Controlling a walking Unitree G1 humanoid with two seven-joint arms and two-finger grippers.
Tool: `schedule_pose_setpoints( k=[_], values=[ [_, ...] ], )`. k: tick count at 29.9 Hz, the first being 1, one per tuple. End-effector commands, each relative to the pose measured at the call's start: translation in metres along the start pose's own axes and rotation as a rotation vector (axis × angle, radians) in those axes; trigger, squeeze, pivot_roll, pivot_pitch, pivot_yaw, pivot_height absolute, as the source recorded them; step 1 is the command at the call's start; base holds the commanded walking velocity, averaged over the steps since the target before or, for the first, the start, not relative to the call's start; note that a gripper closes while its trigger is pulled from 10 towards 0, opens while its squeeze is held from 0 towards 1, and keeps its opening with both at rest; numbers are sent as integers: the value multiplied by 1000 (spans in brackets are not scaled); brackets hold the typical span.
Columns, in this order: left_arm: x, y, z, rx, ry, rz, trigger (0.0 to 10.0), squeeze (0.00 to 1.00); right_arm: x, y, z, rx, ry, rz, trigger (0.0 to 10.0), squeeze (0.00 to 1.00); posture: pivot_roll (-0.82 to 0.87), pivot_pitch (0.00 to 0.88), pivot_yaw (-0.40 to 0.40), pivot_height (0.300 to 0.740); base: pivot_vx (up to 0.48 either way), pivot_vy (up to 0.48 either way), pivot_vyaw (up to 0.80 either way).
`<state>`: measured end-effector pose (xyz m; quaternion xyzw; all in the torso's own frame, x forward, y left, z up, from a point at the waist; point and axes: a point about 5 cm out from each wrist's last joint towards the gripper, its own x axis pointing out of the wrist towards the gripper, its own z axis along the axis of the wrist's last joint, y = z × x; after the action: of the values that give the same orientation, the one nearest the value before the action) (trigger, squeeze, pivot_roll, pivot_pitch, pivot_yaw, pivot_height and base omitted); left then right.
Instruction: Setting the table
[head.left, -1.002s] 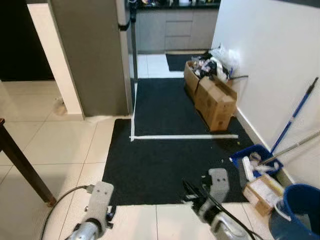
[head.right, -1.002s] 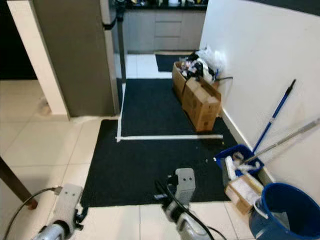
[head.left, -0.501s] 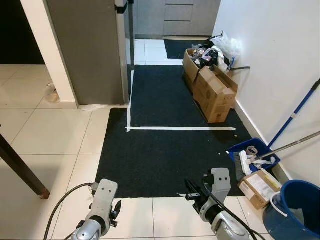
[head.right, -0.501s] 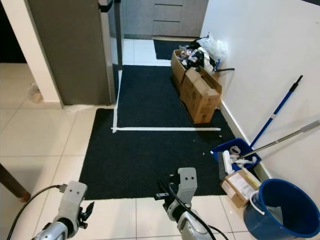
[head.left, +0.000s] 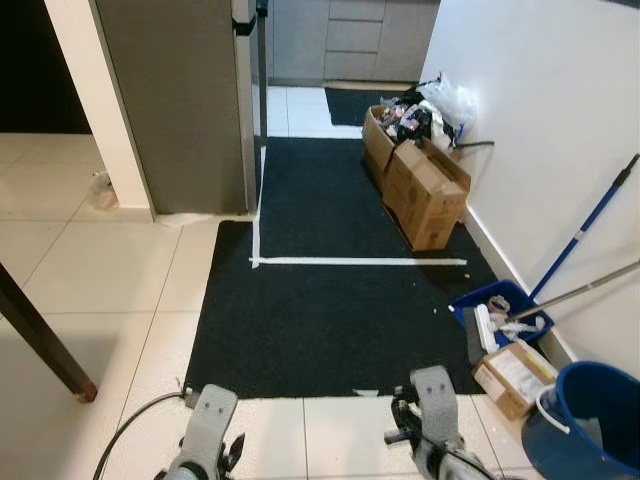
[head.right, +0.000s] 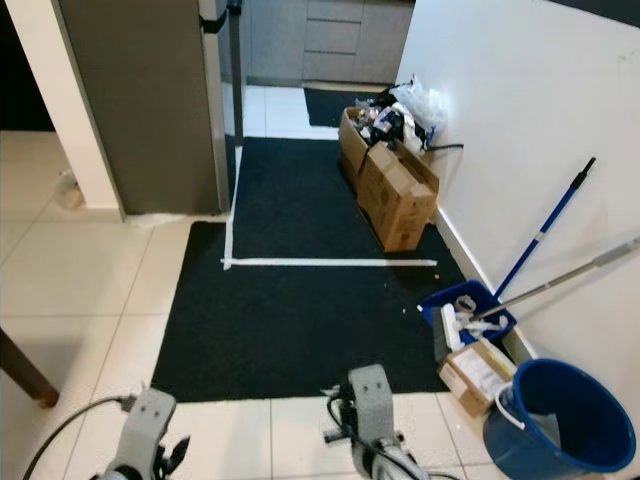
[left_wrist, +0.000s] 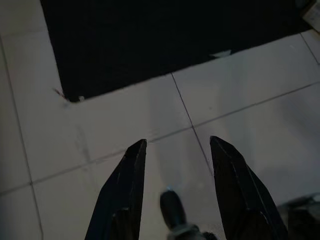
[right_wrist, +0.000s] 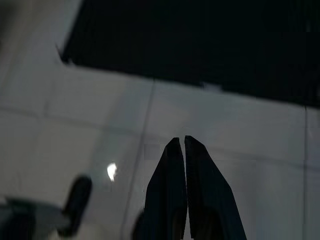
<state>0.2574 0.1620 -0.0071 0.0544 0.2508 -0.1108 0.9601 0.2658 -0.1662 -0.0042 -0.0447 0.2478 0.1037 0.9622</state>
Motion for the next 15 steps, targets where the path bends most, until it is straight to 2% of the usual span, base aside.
schedule_pose_setpoints(
  k=[1, 4, 6, 9, 12, 15],
  values=[
    [-2, 0, -8, -24, 15, 18, 10000, 0, -2, 7, -12, -19, 30, 2, 10000, 0, 19, 60, 29, 740, 0, 0, 0],
    [-2, 2, -13, 22, 20, 38, 10000, 0, 0, 2, -7, -28, 0, -42, 10000, 0, 12, 67, 31, 740, 0, 0, 0],
    [-1, -1, -15, 9, 25, 24, 10000, 0, 1, -3, -7, -49, -2, -66, 10000, 0, 7, 69, 29, 740, 0, 0, 0],
    [-1, -4, -14, 13, 13, 10, 10000, 0, 0, 1, -12, -52, 7, -51, 10000, 0, 7, 79, 21, 740, 0, 0, 0],
    [-2, -3, -13, 20, 2, 25, 10000, 0, 0, -3, -10, 3, -12, -62, 10000, 0, 9, 87, 23, 740, 0, 0, 0],
    [-3, -2, -14, 27, 0, 34, 10000, 0, 1, -6, -8, 11, -18, -66, 10000, 0, 12, 88, 24, 740, 0, 0, 0]
  ],
)
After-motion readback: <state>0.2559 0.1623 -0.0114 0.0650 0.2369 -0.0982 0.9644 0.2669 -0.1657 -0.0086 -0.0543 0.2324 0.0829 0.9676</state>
